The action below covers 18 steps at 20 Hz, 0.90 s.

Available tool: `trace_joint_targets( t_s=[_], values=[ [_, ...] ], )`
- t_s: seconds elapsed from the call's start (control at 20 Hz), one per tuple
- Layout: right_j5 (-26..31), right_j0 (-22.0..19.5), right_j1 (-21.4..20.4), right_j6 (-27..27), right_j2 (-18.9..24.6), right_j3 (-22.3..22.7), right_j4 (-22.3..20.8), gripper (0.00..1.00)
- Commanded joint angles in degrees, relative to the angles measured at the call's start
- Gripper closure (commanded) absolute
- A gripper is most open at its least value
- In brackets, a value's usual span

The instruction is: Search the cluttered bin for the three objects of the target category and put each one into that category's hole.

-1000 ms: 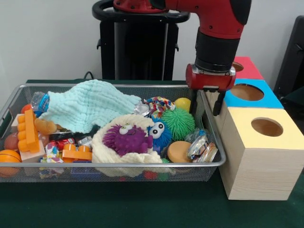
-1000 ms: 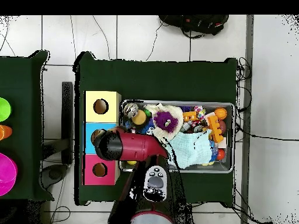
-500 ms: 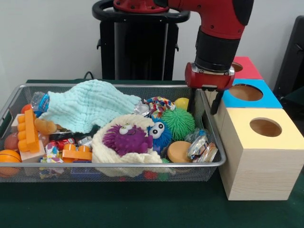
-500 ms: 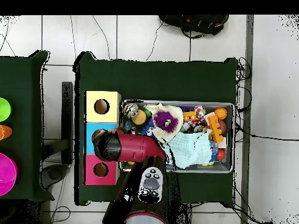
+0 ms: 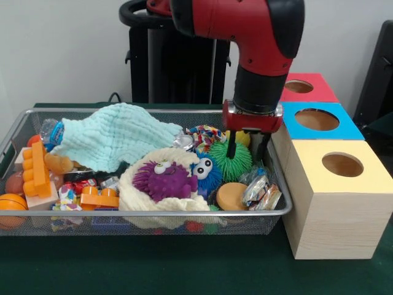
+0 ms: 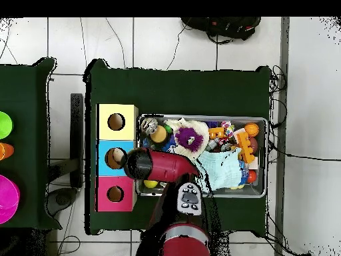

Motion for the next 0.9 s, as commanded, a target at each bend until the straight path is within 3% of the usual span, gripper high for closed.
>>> trace_joint_targets(
  t_s=[0.05, 0.9],
  values=[
    [-2.5, -4.3, 5.4, 5.5, 7.7, -2.8, -0.5, 0.0],
    [-1.5, -3.1, 4.3, 7.6, 8.3, -2.2, 0.1, 0.0]
  ],
)
